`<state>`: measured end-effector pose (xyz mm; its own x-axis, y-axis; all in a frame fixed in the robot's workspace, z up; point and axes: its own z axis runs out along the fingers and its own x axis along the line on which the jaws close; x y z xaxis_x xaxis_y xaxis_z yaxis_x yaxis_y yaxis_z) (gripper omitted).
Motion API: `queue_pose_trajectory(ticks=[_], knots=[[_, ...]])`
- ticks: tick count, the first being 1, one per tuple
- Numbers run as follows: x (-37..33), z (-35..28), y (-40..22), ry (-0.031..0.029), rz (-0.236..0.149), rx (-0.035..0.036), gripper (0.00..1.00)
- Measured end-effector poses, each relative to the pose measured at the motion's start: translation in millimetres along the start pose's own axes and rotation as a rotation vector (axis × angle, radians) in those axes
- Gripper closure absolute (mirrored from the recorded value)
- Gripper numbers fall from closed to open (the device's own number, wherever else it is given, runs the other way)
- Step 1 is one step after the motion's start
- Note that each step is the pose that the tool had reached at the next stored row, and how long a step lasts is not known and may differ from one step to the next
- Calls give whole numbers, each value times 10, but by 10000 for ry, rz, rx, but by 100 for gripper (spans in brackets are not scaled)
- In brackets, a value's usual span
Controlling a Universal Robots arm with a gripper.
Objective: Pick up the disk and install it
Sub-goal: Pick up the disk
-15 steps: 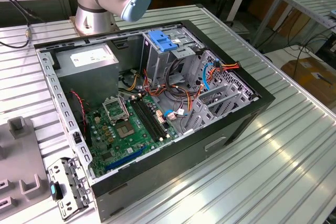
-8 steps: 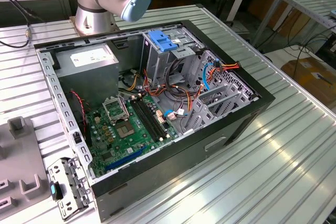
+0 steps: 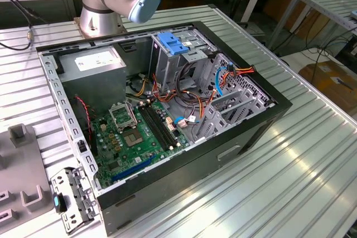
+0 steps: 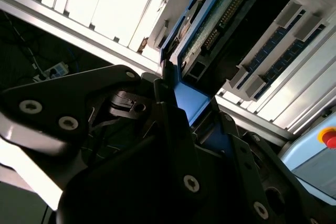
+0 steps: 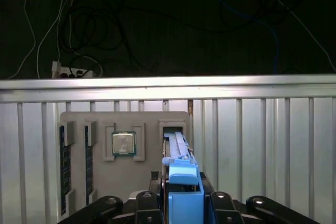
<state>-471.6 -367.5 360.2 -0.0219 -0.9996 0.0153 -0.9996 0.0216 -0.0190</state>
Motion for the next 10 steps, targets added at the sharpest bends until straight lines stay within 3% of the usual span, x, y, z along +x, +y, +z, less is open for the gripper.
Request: queue_pose_trajectory(ticks=[10], knots=[[0,-19,0,0,0,0,63]])
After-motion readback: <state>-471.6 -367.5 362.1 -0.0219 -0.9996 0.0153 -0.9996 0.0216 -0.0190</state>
